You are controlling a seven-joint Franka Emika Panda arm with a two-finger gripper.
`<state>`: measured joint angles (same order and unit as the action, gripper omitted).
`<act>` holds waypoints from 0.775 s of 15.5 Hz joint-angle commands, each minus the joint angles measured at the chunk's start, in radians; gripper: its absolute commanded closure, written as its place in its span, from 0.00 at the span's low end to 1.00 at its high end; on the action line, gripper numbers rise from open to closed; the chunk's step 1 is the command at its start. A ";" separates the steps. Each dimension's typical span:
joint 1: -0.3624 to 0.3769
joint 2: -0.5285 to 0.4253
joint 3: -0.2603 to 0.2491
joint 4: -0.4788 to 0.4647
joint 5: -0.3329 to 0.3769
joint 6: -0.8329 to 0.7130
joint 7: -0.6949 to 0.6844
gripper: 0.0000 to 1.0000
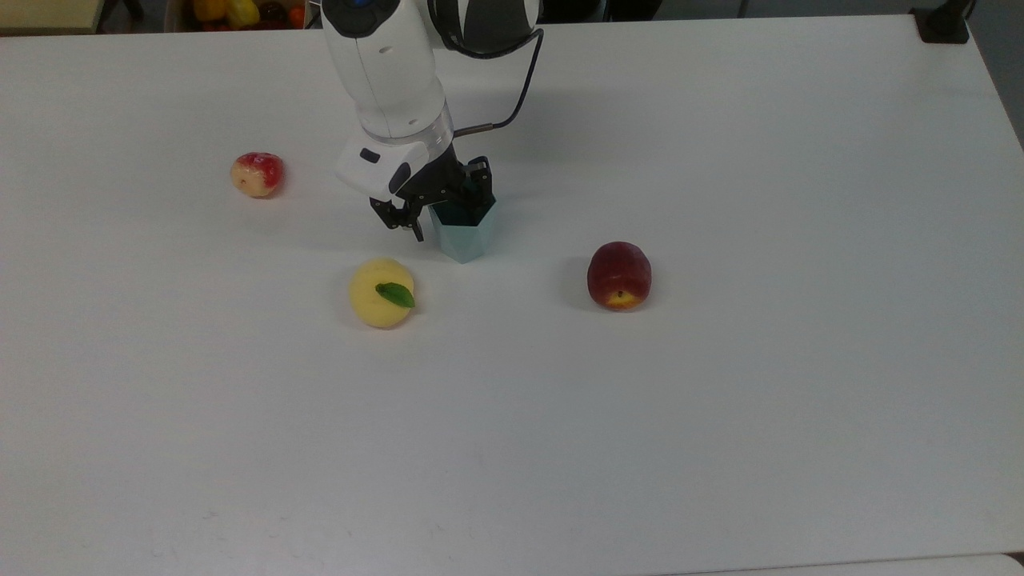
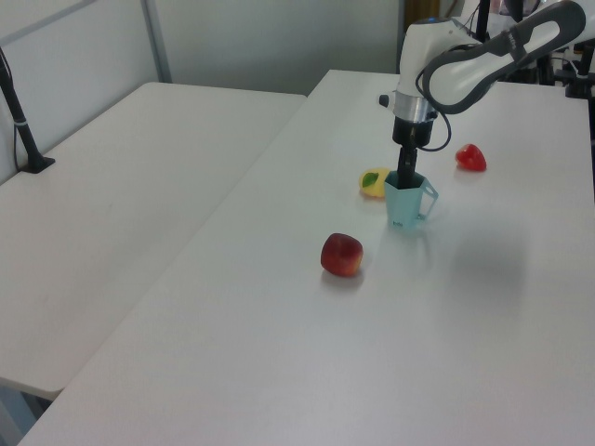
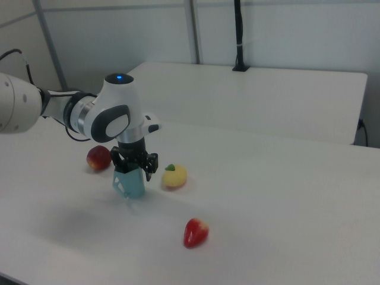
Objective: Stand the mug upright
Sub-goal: 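Open the gripper and raise it off the upright mug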
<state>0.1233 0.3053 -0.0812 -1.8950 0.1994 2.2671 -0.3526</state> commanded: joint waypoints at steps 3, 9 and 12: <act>0.015 -0.058 -0.002 0.042 0.023 -0.024 0.042 0.00; -0.002 -0.210 -0.003 0.213 0.006 -0.395 0.122 0.00; -0.011 -0.261 0.003 0.301 0.008 -0.523 0.283 0.00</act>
<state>0.1180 0.0962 -0.0812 -1.6602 0.1999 1.8555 -0.2085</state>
